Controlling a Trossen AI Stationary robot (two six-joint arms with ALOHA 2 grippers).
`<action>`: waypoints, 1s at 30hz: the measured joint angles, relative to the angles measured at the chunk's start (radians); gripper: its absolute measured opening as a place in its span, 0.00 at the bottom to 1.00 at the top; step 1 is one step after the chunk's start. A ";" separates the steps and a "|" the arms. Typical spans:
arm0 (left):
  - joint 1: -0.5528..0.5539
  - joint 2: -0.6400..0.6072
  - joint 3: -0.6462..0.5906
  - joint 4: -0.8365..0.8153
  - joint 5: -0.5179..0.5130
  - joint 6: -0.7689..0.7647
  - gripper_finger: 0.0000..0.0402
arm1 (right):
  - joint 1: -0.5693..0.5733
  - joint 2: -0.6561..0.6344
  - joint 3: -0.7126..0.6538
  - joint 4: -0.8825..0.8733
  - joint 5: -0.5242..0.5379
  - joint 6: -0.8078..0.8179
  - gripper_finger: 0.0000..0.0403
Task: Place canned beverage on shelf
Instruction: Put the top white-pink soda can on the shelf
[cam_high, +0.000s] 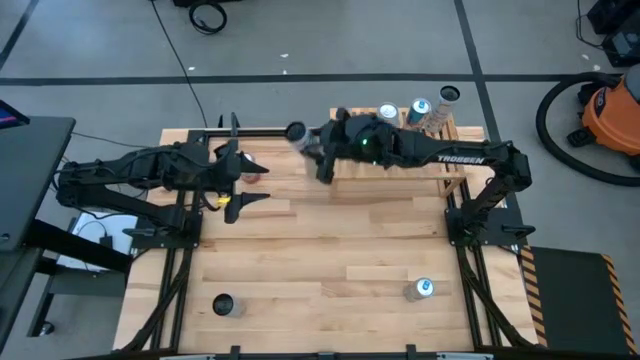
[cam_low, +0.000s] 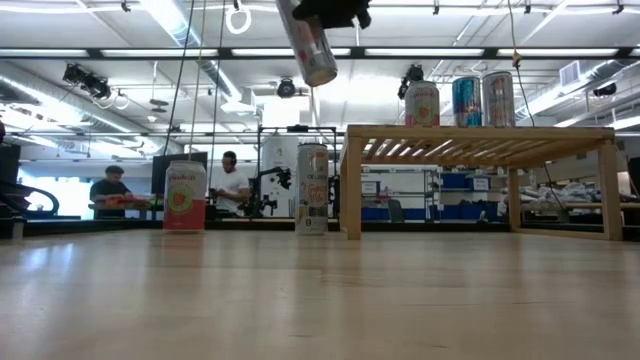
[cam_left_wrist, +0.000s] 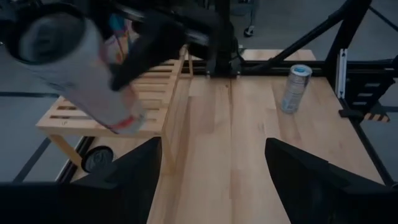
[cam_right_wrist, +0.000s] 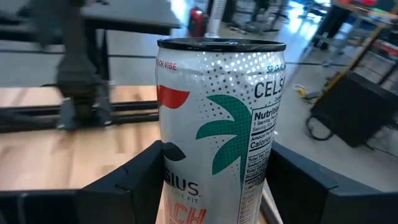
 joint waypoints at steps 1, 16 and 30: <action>0.000 0.000 0.000 -0.002 0.000 0.000 0.71 | -0.015 -0.004 0.000 -0.003 0.000 0.005 0.61; 0.000 0.000 0.000 -0.037 -0.001 0.000 0.71 | -0.196 -0.006 0.000 0.094 -0.052 0.054 0.62; 0.000 0.001 0.000 -0.045 -0.002 -0.008 0.71 | -0.298 -0.177 -0.012 -0.011 -0.112 0.086 0.62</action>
